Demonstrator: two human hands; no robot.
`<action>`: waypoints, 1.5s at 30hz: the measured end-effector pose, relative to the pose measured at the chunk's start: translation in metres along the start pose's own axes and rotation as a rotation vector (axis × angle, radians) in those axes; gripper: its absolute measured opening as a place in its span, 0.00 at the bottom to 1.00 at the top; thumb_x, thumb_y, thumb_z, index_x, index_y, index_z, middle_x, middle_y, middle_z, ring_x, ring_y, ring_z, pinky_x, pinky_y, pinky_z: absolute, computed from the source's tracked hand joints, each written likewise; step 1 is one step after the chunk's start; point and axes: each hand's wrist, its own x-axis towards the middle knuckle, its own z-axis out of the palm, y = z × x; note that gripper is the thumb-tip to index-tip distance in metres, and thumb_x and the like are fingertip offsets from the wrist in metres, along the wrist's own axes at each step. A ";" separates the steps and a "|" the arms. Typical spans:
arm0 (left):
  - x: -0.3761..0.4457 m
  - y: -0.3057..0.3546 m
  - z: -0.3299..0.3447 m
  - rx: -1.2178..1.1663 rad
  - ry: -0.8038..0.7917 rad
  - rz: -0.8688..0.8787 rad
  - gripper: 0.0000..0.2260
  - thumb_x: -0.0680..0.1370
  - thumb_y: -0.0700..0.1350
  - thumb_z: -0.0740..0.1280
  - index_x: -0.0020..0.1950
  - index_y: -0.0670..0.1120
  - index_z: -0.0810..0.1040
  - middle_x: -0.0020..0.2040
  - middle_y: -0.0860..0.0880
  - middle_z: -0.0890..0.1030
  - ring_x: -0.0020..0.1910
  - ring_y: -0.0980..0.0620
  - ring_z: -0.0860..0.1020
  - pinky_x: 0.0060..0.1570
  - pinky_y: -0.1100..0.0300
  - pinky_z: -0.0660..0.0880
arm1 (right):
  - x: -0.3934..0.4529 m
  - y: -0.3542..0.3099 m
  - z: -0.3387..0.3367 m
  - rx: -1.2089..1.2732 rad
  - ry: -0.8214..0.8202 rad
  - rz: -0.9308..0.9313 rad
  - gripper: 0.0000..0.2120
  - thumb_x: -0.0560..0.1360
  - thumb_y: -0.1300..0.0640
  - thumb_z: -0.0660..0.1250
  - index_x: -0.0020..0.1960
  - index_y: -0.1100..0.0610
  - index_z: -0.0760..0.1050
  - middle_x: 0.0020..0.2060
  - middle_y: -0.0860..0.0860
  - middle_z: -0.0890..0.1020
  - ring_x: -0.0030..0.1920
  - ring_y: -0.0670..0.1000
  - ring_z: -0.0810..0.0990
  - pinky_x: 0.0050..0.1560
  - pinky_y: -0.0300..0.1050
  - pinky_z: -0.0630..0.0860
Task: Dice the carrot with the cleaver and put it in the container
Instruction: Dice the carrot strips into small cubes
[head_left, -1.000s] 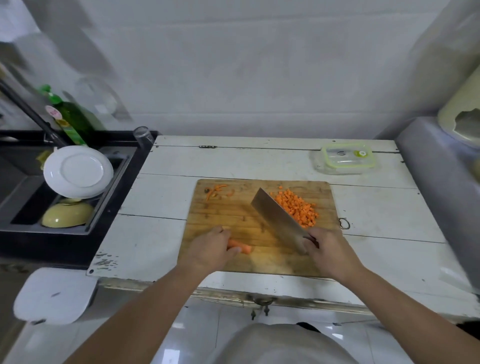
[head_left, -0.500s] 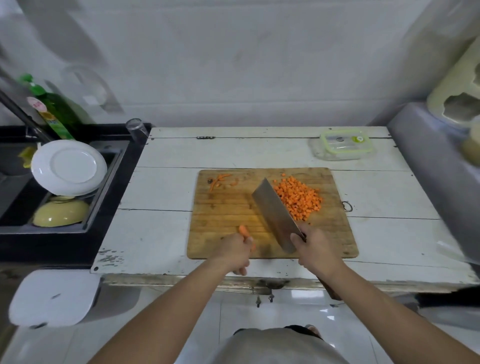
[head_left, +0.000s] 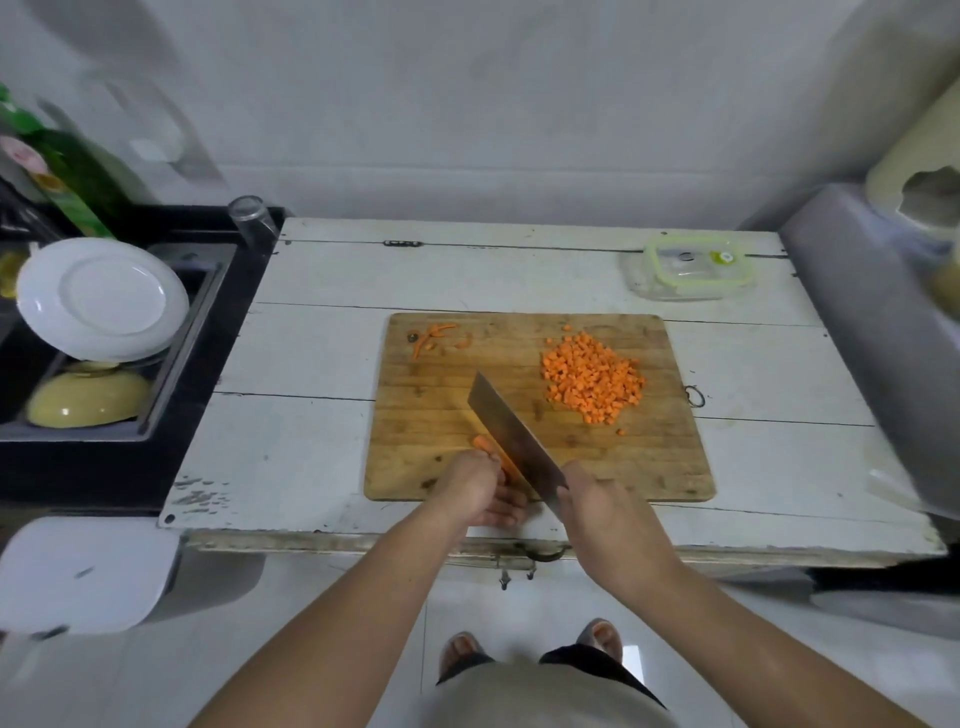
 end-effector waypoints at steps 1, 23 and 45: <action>-0.001 0.001 0.001 0.005 0.004 -0.007 0.16 0.88 0.46 0.53 0.50 0.37 0.73 0.37 0.37 0.84 0.32 0.41 0.83 0.34 0.52 0.82 | 0.000 -0.001 -0.002 -0.024 -0.012 -0.006 0.08 0.84 0.55 0.56 0.56 0.55 0.72 0.40 0.53 0.83 0.37 0.56 0.81 0.27 0.42 0.62; -0.002 0.007 0.033 0.245 0.312 -0.046 0.18 0.88 0.48 0.52 0.48 0.42 0.77 0.37 0.42 0.81 0.31 0.46 0.81 0.24 0.58 0.75 | 0.014 0.017 -0.012 -0.083 -0.244 -0.162 0.14 0.74 0.71 0.61 0.57 0.58 0.68 0.43 0.56 0.83 0.37 0.57 0.80 0.34 0.46 0.66; 0.008 0.006 0.024 0.275 0.229 -0.025 0.23 0.88 0.51 0.48 0.48 0.42 0.76 0.35 0.42 0.83 0.25 0.49 0.82 0.23 0.60 0.75 | 0.033 0.008 -0.014 -0.026 -0.363 -0.086 0.14 0.78 0.69 0.59 0.60 0.57 0.64 0.47 0.56 0.82 0.42 0.58 0.80 0.37 0.47 0.68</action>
